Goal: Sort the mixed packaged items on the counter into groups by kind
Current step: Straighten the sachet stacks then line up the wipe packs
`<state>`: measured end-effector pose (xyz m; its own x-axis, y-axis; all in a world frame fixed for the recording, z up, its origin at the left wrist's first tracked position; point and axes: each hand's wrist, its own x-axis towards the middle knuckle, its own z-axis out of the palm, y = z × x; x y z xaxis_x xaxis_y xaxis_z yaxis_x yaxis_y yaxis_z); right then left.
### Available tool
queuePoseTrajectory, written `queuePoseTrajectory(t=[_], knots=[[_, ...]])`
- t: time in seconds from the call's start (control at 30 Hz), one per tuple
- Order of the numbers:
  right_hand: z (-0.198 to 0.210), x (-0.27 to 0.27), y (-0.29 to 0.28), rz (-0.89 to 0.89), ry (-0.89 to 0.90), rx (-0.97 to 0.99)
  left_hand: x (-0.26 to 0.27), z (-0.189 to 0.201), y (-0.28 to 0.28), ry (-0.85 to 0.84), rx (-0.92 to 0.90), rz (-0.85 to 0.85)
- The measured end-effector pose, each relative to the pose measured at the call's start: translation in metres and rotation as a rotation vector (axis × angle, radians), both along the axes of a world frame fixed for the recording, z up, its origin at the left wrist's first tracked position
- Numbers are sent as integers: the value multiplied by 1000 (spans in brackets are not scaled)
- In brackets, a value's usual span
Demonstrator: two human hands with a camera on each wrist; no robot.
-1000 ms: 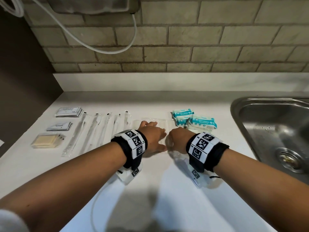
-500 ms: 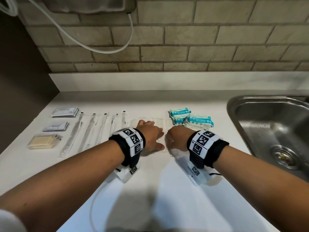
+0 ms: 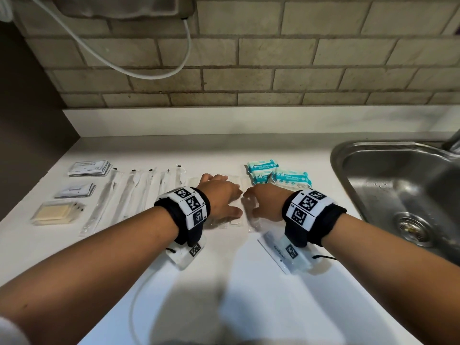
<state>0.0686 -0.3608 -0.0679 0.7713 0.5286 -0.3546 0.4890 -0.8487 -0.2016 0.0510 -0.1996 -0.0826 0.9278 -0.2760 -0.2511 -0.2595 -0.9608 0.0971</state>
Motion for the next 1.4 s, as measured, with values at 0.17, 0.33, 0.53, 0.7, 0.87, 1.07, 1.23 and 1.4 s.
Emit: queuePoseTrajectory(t=[0.17,0.33,0.53,0.7,0.87,1.07,1.23,1.4], knots=[[21,6,-19,-43,-81,86,-6,10,-15,-22,-213,12],[51,24,-40,-159,-304,94,-19,12,-51,81,-291,-217],[31,36,-53,-248,-135,-139,-26,0,-79,164,22,-470],[18,44,-55,-266,-153,-80,-24,-3,-85,91,-10,-500],[13,52,-56,-254,-105,-58,-16,5,-85,70,-70,-452],[19,52,-64,-221,-162,11,14,37,-46,78,-391,-159],[22,33,-62,-89,-80,39,33,48,-23,-14,-718,97],[2,21,-56,-22,-97,-70,32,50,-24,-46,-792,146]])
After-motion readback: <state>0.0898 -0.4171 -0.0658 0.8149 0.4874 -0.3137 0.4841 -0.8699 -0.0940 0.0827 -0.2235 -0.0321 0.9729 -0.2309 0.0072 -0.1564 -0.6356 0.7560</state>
